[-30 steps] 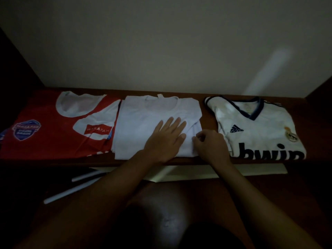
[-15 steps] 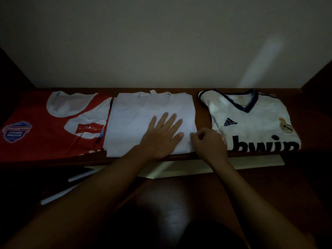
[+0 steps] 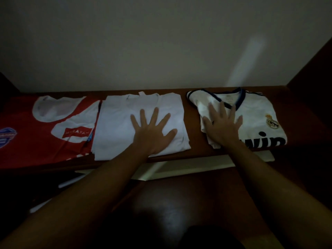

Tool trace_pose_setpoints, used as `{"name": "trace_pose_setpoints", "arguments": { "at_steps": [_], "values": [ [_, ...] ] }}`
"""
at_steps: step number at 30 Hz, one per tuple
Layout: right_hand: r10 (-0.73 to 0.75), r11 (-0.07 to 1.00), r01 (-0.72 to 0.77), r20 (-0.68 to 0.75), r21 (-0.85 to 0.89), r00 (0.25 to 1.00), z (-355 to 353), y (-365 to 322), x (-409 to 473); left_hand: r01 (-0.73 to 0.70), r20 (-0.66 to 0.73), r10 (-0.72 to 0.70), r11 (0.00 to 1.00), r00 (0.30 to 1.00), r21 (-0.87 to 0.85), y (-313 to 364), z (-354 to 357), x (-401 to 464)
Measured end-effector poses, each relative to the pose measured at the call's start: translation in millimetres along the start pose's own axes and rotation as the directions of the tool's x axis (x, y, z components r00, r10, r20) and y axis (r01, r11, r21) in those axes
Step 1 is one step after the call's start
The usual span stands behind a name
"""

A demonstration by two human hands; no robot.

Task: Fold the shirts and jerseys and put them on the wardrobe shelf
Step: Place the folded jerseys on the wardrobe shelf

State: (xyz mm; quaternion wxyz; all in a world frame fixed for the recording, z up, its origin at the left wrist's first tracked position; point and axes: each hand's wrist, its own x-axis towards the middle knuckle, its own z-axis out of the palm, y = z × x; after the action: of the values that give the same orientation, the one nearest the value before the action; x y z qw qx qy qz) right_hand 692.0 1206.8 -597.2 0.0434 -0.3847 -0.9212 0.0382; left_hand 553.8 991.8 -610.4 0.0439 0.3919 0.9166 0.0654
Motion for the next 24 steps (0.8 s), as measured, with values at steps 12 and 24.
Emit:
{"name": "trace_pose_setpoints", "arguments": {
  "at_steps": [12,24],
  "values": [
    [-0.007,1.0,0.006,0.061,0.016,0.998,19.0,-47.8,-16.8,0.01,0.006,-0.01,1.0,1.0,0.004,2.4,3.8,1.3],
    [-0.01,0.999,0.009,0.024,0.05,1.0,9.8,-60.9,-14.1,-0.047,-0.144,0.025,0.988,0.989,-0.147,-15.2,-25.5,-5.5]
  ]
}}
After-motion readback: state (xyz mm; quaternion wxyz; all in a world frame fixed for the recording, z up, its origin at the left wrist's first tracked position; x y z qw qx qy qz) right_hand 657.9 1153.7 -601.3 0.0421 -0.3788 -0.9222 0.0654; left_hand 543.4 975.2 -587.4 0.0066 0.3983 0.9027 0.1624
